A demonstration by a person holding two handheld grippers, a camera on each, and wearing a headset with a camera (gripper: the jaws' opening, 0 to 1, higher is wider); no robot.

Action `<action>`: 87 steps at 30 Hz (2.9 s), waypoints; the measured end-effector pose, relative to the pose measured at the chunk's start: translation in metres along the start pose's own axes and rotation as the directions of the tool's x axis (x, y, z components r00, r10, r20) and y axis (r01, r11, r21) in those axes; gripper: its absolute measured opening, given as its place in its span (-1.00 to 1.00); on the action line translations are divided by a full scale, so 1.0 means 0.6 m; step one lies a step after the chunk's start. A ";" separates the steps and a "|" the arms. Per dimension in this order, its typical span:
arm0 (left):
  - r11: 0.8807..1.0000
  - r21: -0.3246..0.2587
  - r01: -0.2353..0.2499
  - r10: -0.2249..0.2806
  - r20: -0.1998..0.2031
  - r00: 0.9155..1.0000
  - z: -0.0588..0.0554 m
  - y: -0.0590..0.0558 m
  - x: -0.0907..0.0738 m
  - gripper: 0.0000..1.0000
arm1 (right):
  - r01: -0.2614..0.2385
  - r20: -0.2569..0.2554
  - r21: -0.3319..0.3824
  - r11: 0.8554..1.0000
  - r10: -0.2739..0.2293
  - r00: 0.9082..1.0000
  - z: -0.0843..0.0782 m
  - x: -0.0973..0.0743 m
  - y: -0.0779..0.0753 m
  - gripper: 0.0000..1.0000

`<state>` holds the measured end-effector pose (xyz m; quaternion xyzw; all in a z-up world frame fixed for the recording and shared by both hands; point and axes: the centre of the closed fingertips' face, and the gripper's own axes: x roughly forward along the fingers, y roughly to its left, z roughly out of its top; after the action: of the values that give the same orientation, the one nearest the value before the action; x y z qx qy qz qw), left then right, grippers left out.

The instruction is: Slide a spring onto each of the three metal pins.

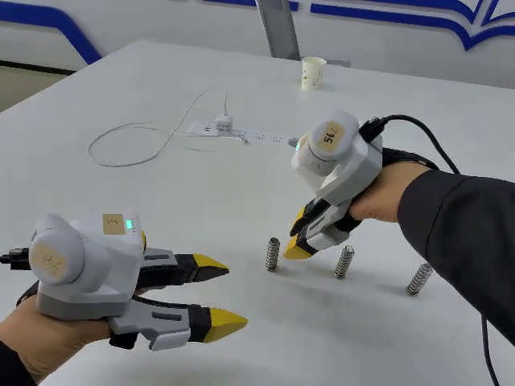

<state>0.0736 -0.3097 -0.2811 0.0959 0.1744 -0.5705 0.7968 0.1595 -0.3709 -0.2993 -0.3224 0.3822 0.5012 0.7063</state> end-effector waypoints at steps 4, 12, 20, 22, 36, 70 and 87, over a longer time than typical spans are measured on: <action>1.000 -0.001 0.001 -0.001 0.002 1.000 0.003 -0.002 0.002 -0.14 | 0.016 0.020 0.015 1.000 -0.017 1.000 -0.009 -0.017 -0.002 -0.54; 1.000 -0.001 0.005 -0.005 0.003 1.000 0.008 -0.004 0.006 -0.13 | 0.051 0.067 0.062 0.997 -0.055 0.996 -0.034 -0.047 -0.003 -0.51; 1.000 0.000 0.012 -0.012 0.002 1.000 0.011 -0.006 0.010 -0.12 | 0.092 0.130 0.121 0.988 -0.108 0.986 -0.054 -0.075 -0.008 -0.44; 1.000 0.001 0.013 -0.013 0.002 1.000 0.012 -0.006 0.011 -0.12 | 0.104 0.139 0.127 0.986 -0.121 0.983 -0.058 -0.082 -0.004 -0.41; 1.000 0.001 0.013 -0.013 0.010 1.000 0.017 0.000 0.013 -0.10 | 0.180 0.207 0.188 0.965 -0.219 0.954 -0.089 -0.123 -0.008 -0.22; 1.000 -0.005 -0.009 0.009 0.015 1.000 0.019 0.006 0.010 -0.07 | 0.300 0.300 0.375 0.877 -0.421 0.856 -0.204 -0.203 0.013 0.08; 1.000 -0.018 -0.019 0.019 0.007 1.000 0.006 0.009 0.006 -0.03 | 0.301 0.344 0.418 0.857 -0.456 0.821 -0.249 -0.210 0.042 0.18</action>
<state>0.0801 -0.3125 -0.2793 0.0884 0.1757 -0.5618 0.8036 0.0771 -0.5472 -0.2671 -0.1451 0.2253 0.3320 0.9044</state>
